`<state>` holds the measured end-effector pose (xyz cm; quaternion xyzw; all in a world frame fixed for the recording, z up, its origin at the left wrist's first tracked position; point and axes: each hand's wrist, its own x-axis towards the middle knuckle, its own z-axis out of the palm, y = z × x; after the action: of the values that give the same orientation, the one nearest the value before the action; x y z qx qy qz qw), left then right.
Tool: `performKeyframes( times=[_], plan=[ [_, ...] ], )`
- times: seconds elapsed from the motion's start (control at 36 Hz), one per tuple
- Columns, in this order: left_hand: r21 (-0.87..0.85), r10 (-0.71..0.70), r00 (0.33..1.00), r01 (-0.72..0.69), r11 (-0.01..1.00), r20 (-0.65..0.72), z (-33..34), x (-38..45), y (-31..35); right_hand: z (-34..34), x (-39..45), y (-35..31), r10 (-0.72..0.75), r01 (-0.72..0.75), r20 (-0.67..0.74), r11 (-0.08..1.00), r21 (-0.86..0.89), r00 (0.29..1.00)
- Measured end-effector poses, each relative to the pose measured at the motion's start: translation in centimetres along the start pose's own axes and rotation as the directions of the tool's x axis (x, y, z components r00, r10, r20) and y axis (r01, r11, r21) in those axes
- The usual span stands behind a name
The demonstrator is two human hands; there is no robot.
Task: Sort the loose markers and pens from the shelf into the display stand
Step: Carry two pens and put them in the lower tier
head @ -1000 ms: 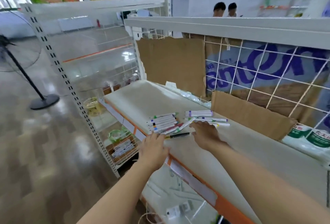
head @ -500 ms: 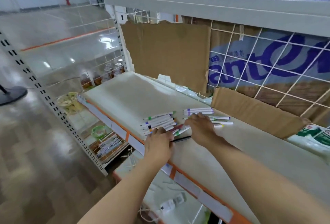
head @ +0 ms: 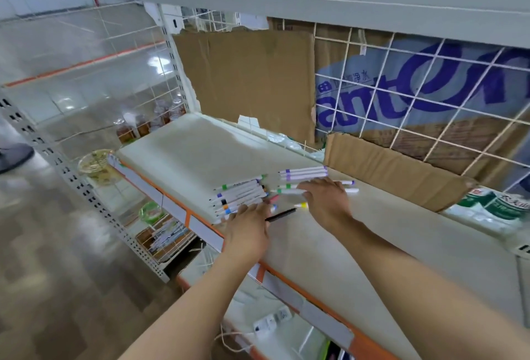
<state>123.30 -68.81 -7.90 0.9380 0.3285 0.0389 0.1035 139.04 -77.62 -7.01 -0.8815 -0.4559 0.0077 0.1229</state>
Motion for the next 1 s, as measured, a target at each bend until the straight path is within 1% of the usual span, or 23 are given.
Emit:
performKeyframes(
  times=[0.08,0.17,0.22,0.31,0.39,0.47,0.53,0.61,0.67,0.75,0.83,1.0],
  plan=[
    [-0.045,0.011,1.000,-0.011,0.999,-0.005,-0.1,0.1,0.6,-0.9,-1.0,0.4,0.058,-0.040,-0.097,0.983,0.178,0.994],
    [-0.157,0.000,0.999,-0.009,0.988,-0.054,-0.2,0.3,1.2,-1.8,-2.2,0.9,0.168,-0.091,-0.195,0.932,0.350,0.966],
    [-0.257,-0.019,0.995,-0.006,0.966,-0.094,-0.3,0.4,1.9,-2.5,-2.9,1.3,0.229,-0.103,-0.253,0.898,0.429,0.940],
    [-0.389,-0.048,0.989,-0.010,0.921,-0.139,-0.6,0.5,3.1,-3.5,-3.9,2.1,0.341,-0.140,-0.300,0.834,0.533,0.891],
    [-0.497,-0.040,0.982,-0.057,0.866,-0.183,-0.8,0.8,4.2,-4.2,-4.9,2.6,0.423,-0.146,-0.341,0.780,0.608,0.840],
    [-0.613,-0.036,0.975,-0.108,0.783,-0.218,-1.4,0.6,5.3,-5.0,-6.3,3.1,0.463,-0.149,-0.387,0.773,0.617,0.797],
    [-0.656,-0.020,0.971,-0.146,0.741,-0.239,-1.7,0.5,6.0,-5.3,-7.6,3.5,0.471,-0.134,-0.444,0.786,0.603,0.762],
    [-0.708,0.023,0.965,-0.209,0.675,-0.263,-1.8,0.7,6.7,-6.2,-9.6,3.8,0.484,-0.126,-0.543,0.814,0.567,0.686],
    [-0.745,0.047,0.965,-0.230,0.626,-0.258,-1.7,0.7,7.1,-7.1,-11.0,3.9,0.510,-0.161,-0.575,0.820,0.549,0.639],
    [-0.761,0.098,0.964,-0.255,0.597,-0.246,-1.6,0.5,7.8,-7.8,-13.4,4.6,0.579,-0.259,-0.561,0.796,0.548,0.592],
    [-0.778,0.158,0.959,-0.284,0.560,-0.237,-1.4,0.5,8.5,-7.9,-15.9,5.4,0.616,-0.309,-0.566,0.778,0.547,0.548],
    [-0.773,0.336,0.927,-0.332,0.541,-0.164,-0.5,0.4,10.6,-8.5,-21.3,6.0,0.725,-0.426,-0.590,0.687,0.589,0.355]
  ],
)
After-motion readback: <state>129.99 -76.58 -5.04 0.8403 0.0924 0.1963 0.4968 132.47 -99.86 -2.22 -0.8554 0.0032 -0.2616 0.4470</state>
